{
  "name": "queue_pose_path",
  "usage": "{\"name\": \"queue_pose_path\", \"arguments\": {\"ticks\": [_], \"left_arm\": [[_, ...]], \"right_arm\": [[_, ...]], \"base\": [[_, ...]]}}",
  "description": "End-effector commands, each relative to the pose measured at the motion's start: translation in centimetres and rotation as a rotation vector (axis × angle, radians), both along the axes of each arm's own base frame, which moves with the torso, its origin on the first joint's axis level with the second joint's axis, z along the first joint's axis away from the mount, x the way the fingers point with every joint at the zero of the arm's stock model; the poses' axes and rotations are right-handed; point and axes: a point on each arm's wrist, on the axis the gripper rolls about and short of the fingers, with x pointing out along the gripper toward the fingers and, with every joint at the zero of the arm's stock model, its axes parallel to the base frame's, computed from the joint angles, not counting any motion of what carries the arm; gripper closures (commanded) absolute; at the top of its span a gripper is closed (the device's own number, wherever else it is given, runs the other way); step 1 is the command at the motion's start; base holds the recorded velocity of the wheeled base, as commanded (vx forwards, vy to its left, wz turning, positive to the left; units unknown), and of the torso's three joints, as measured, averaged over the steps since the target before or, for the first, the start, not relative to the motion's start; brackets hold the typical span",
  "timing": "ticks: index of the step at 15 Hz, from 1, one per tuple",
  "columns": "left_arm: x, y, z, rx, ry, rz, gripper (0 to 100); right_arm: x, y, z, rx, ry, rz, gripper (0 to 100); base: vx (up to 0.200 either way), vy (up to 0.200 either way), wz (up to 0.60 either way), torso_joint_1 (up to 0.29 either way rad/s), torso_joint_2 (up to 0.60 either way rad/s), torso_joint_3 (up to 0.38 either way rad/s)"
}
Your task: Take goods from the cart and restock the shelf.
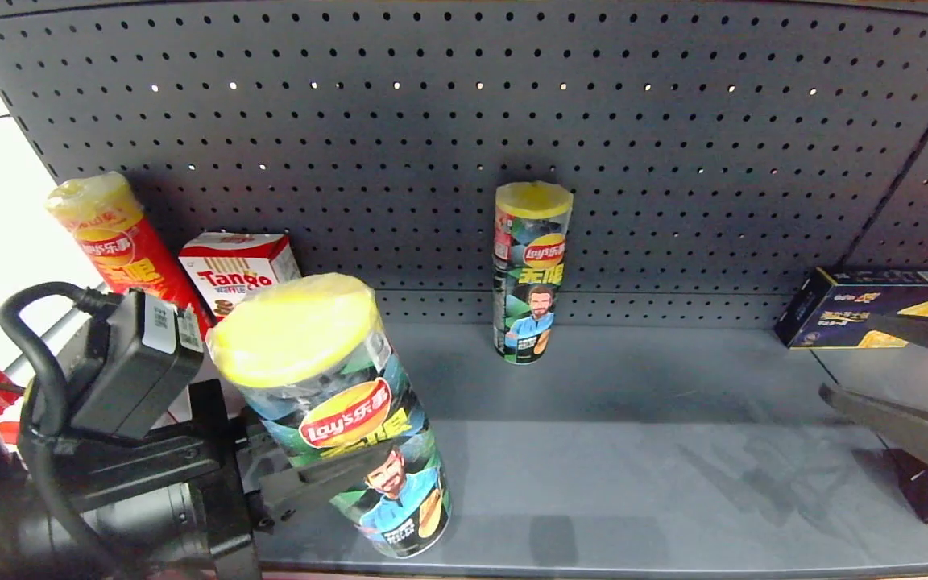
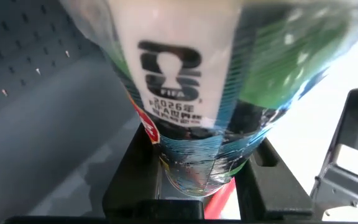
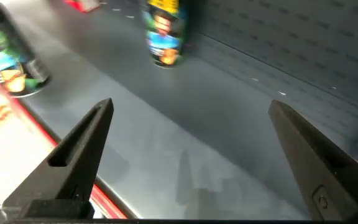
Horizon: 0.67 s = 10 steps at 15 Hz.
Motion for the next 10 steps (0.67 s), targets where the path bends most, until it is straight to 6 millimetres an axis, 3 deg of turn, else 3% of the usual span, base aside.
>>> {"name": "queue_pose_path", "arguments": {"ticks": [1, 4, 8, 10], "left_arm": [[0.3, -0.2, 0.9, -0.016, -0.024, 0.003, 100], [0.5, -0.3, 1.4, -0.023, -0.034, 0.004, 100], [0.9, -0.4, 1.0, -0.017, -0.020, 0.008, 100], [1.1, -0.3, 0.9, -0.015, -0.014, 0.017, 100]], "right_arm": [[3.7, 1.8, 0.1, -0.003, 0.086, 0.049, 0], [6.7, 3.1, 1.2, 0.004, 0.093, 0.111, 0], [11.8, 5.1, 0.5, 0.006, 0.029, 0.213, 0], [13.3, 5.7, -0.2, 0.020, 0.011, 0.302, 0]], "base": [[0.000, 0.000, 0.00, 0.000, 0.00, 0.000], [0.000, 0.000, 0.00, 0.000, 0.00, 0.000], [0.000, 0.000, 0.00, 0.000, 0.00, 0.000], [0.000, 0.000, 0.00, 0.000, 0.00, 0.000]]}}
